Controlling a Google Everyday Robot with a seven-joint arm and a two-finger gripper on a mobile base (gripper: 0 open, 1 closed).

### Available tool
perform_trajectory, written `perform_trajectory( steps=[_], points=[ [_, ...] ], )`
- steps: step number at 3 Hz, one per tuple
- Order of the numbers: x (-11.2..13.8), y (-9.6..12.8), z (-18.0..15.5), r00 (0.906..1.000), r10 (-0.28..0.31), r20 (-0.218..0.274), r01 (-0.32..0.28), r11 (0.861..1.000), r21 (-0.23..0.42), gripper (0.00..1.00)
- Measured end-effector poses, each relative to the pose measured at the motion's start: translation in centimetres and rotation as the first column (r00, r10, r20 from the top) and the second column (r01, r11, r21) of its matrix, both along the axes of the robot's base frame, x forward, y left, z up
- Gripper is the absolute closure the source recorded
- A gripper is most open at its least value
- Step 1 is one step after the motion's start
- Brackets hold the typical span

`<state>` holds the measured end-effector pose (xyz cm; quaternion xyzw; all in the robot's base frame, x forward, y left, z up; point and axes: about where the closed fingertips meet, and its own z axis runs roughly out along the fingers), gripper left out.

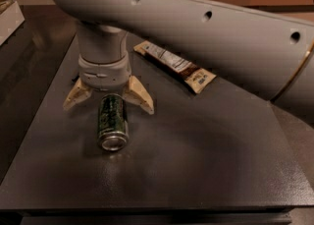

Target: Place green can upright

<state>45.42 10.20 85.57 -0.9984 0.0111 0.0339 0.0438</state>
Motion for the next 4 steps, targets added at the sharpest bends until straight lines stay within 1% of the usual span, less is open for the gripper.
perform_trajectory(
  steps=[1, 2, 3, 4],
  points=[
    [-0.3, 0.5, -0.4, 0.9998, 0.021, -0.005, -0.021, 1.0, -0.02, 0.18],
    [-0.4, 0.9, -0.8, 0.9992, 0.038, -0.005, -0.039, 0.998, -0.046, 0.41],
    [-0.3, 1.1, -0.8, 0.9989, 0.047, 0.007, -0.046, 0.997, -0.067, 0.64],
    [-0.1, 1.2, 0.5, 0.997, 0.055, 0.055, -0.051, 0.996, -0.075, 0.87]
  ],
)
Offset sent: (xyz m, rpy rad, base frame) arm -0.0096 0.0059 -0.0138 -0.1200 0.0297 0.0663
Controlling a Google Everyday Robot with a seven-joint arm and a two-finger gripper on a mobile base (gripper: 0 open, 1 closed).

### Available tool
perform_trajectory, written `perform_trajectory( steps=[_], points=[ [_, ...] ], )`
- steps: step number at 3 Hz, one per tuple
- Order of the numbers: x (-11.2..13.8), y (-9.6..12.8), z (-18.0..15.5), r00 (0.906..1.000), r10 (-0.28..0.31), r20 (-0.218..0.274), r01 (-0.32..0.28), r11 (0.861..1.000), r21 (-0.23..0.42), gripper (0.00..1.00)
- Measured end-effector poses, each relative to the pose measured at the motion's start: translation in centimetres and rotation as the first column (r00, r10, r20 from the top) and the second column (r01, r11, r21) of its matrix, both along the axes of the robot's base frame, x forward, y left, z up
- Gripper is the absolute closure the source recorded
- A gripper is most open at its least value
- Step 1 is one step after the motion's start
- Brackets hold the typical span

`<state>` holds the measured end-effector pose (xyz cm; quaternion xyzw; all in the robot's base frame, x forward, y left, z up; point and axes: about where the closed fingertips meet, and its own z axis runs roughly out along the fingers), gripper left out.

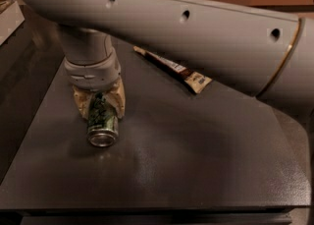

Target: Place green can upright

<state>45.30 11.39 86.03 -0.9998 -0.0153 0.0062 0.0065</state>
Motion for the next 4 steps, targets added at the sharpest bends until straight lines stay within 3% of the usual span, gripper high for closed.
perform_trajectory(
  steps=[1, 2, 3, 4],
  points=[
    [0.1, 0.0, 2.2, 0.9933, 0.044, 0.107, -0.049, 0.998, 0.039, 1.0],
    [0.4, 0.5, 5.2, 0.9559, 0.133, 0.262, -0.168, 0.979, 0.114, 1.0],
    [1.0, 1.3, 7.7, 0.8955, 0.215, 0.39, -0.304, 0.935, 0.184, 1.0],
    [1.5, 2.3, 9.9, 0.8342, 0.283, 0.473, -0.433, 0.868, 0.244, 1.0]
  ],
)
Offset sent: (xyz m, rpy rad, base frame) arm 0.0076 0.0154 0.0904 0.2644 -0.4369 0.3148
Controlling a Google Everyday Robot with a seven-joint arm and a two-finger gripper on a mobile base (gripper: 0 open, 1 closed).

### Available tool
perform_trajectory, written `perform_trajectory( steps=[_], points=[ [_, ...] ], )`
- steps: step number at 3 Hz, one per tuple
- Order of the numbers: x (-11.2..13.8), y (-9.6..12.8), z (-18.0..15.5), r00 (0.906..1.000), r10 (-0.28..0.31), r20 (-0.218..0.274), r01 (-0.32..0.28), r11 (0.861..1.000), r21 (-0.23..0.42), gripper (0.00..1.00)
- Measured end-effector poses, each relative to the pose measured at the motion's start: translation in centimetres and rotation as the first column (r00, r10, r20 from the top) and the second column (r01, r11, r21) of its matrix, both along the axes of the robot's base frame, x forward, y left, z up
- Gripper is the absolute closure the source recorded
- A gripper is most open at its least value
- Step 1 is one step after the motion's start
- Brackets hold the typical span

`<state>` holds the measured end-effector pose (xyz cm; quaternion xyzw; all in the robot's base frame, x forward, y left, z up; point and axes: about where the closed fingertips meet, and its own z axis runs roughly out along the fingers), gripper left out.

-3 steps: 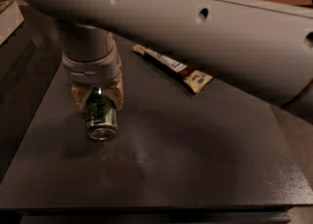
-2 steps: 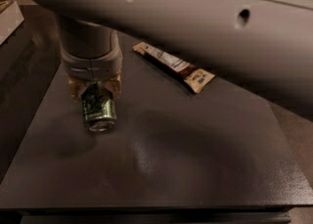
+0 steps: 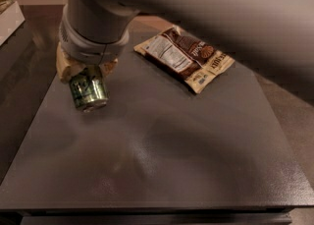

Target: Place green can upright

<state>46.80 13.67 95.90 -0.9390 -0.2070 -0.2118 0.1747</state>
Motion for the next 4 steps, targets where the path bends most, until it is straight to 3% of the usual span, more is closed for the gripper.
perform_trajectory(
  steps=[1, 2, 3, 4],
  points=[
    [-0.03, 0.77, 1.21, 0.9912, 0.125, 0.043, -0.128, 0.989, 0.072, 1.0],
    [-0.05, 0.95, 1.67, 0.9707, 0.224, 0.088, -0.233, 0.965, 0.119, 1.0],
    [-0.4, 1.1, 1.96, 0.9582, 0.263, 0.113, -0.274, 0.956, 0.104, 1.0],
    [-0.43, 1.13, 2.0, 0.9596, 0.258, 0.111, -0.27, 0.957, 0.105, 1.0]
  ],
)
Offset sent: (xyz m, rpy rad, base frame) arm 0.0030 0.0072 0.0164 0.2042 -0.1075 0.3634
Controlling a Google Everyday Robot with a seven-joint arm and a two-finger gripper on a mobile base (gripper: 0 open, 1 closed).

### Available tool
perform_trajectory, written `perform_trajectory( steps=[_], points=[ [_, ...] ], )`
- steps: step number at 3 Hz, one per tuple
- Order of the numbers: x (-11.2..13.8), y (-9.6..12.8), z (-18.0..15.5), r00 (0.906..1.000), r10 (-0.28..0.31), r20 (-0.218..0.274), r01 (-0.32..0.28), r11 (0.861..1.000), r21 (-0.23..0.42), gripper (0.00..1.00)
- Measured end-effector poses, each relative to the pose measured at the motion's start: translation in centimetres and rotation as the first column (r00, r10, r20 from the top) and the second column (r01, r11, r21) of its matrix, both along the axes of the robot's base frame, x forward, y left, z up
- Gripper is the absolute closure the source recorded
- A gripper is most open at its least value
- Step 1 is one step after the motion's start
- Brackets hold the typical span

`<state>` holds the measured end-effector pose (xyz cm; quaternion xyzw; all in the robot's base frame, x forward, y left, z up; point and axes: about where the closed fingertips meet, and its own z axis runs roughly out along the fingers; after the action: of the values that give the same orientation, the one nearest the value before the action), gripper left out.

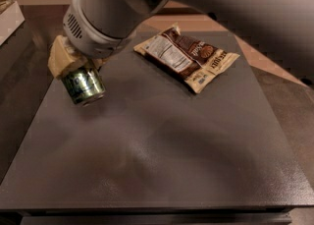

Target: Place green can upright

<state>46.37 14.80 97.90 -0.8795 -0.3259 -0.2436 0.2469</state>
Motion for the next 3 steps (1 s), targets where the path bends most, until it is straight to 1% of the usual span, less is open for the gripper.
perform_trajectory(
  steps=[1, 2, 3],
  points=[
    [0.1, -0.2, 0.3, 0.9996, 0.023, 0.019, -0.024, 1.0, 0.016, 1.0],
    [0.8, -0.3, 0.4, 0.9939, 0.087, 0.068, -0.09, 0.994, 0.055, 1.0],
    [1.6, -0.5, 0.8, 0.9777, 0.167, 0.127, -0.183, 0.975, 0.124, 1.0]
  ],
)
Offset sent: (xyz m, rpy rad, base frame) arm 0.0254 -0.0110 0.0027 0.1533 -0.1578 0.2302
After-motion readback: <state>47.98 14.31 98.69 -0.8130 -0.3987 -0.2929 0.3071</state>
